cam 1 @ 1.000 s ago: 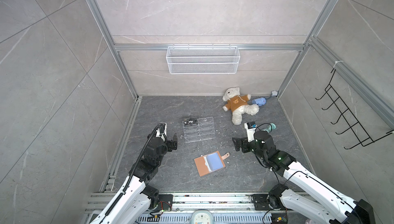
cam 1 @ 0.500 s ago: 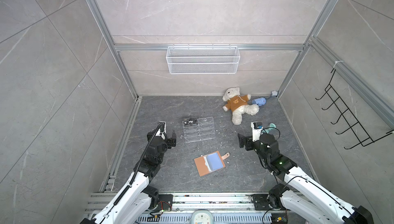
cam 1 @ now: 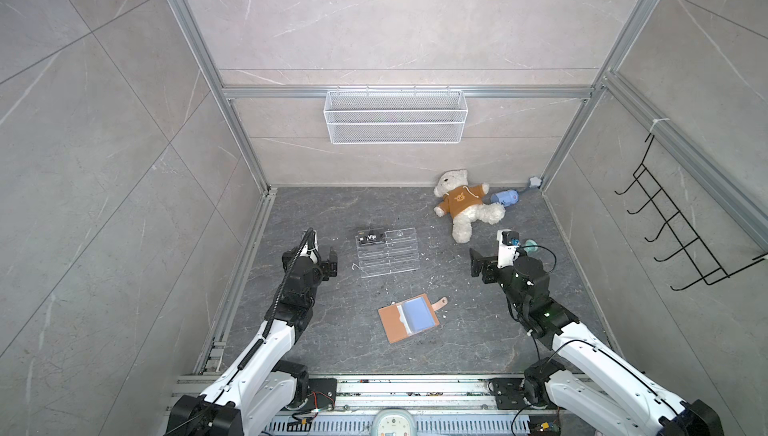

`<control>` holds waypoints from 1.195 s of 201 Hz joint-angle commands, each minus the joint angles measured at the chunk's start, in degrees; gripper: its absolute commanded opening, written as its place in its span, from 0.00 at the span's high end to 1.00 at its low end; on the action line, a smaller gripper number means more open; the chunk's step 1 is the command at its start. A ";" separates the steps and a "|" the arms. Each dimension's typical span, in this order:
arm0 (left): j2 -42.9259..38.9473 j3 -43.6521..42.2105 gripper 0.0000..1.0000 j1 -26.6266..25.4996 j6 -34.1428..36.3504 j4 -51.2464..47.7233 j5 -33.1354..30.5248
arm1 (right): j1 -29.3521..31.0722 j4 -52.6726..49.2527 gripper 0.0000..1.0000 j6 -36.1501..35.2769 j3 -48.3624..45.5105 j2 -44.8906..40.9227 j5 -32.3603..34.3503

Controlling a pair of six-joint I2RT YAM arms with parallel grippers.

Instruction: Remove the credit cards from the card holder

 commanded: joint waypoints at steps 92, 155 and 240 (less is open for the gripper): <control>5.04 -2.25 0.00 4.14 2.39 10.77 2.93 | -8.82 10.22 0.00 0.14 -1.11 8.54 -6.44; 10.75 -3.39 0.00 5.20 3.36 15.57 3.02 | -14.17 13.56 0.00 0.25 -1.99 12.59 -8.65; 18.82 -4.81 0.01 8.51 3.26 23.15 5.59 | -18.69 18.78 0.00 -0.02 -3.49 18.62 -10.27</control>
